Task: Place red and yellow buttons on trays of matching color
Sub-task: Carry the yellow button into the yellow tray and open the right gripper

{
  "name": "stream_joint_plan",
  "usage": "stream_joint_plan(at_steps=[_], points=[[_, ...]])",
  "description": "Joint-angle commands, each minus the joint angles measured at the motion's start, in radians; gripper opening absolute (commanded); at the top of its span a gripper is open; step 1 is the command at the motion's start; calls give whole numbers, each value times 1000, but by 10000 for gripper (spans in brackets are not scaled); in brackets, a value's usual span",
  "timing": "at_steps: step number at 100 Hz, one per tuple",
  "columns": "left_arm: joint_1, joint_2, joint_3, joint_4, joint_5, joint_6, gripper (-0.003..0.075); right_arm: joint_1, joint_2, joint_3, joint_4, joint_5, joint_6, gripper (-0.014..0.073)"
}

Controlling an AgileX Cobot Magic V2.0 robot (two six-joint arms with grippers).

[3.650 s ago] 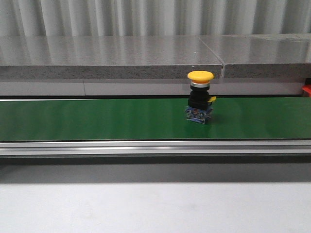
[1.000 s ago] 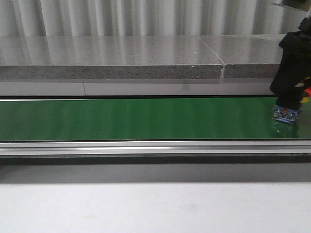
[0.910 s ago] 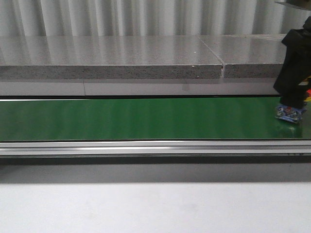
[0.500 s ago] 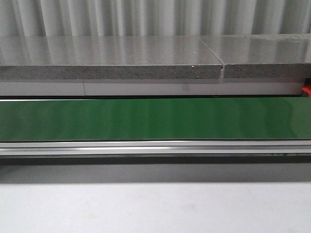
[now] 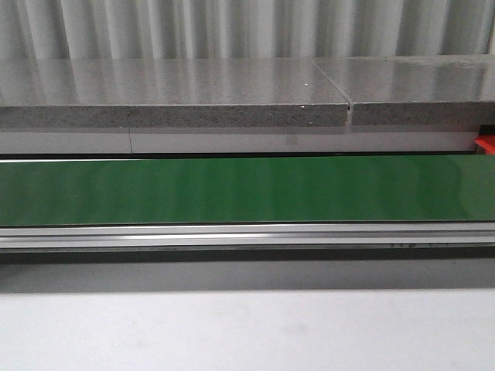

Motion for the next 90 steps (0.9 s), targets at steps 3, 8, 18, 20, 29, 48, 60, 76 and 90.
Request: stream_joint_plan(at_steps=[3,8,18,20,29,48,60,76,90], points=[[-9,9,-28,-12,-74,0,-21,-6,-34,54,3,-83,9,89],[-9,9,-28,-12,-74,0,-21,-6,-34,101,-26,-106,9,89],[-9,9,-28,-12,-74,0,-21,-6,-35,192,-47,-152,9,89],[-9,9,-28,-12,-74,0,-21,-6,-35,202,-48,-161,9,89],[-9,9,-28,-12,-74,0,-21,-6,-35,257,-48,-197,9,89],[-9,9,-28,-12,-74,0,-21,-6,-35,360,-48,-295,9,89],[-9,9,-28,-12,-74,0,-21,7,-34,411,-7,-356,9,89],[-9,9,-28,-12,-74,0,-21,59,-33,439,5,-440,8,89],[-9,9,-28,-12,-74,0,-21,104,-23,439,5,-471,-3,89]])
